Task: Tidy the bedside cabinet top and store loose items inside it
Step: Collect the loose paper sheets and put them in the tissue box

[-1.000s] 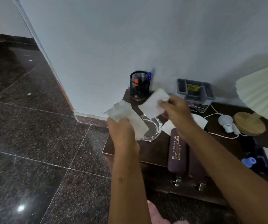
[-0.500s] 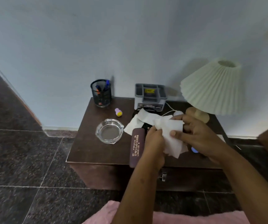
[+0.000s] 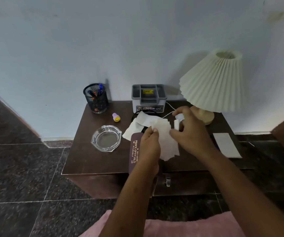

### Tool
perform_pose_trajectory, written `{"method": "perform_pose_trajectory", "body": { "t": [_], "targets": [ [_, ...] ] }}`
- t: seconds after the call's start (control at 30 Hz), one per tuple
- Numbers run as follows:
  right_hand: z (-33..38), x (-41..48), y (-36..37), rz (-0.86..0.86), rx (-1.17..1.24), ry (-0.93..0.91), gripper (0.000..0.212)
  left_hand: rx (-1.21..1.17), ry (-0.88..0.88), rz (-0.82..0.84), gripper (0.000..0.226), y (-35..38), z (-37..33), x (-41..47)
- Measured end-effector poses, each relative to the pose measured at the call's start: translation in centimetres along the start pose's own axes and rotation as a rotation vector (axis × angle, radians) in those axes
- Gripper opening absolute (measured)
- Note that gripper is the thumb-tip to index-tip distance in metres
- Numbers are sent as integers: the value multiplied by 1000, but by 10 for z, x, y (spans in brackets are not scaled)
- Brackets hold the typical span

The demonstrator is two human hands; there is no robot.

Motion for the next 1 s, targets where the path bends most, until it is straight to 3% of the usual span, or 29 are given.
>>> {"method": "perform_pose_trajectory", "body": {
  "t": [0.23, 0.4, 0.5, 0.67, 0.77, 0.9, 1.0],
  "targets": [
    [8, 0, 22, -12, 126, 41, 45, -167, -96, 70, 29, 10, 2, -7],
    [11, -6, 24, 162, 277, 80, 55, -272, -264, 217, 52, 21, 5, -16],
    [13, -6, 22, 234, 391, 93, 59, -311, -247, 270, 56, 21, 2, -14],
    [-4, 4, 6, 49, 346, 152, 50, -244, -144, 231, 34, 15, 0, -9],
    [-13, 4, 4, -17, 273, 184, 45, -212, -137, 167, 36, 11, 2, -5],
    [-22, -14, 34, 183, 312, 407, 52, -235, -155, 133, 42, 7, 3, -1],
    [-22, -35, 58, 397, 397, 564, 55, -108, -113, 55, 48, 0, 7, 3]
  ]
}}
Point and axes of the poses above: each hand's wrist, its own x-axis towards the middle knuckle, its own y-axis out of the palm, z = x × y, the point moved 8 cm from there along x, towards the middle knuckle, and after that the axes turned 12 degrees about -z, right-handed, at the moved point
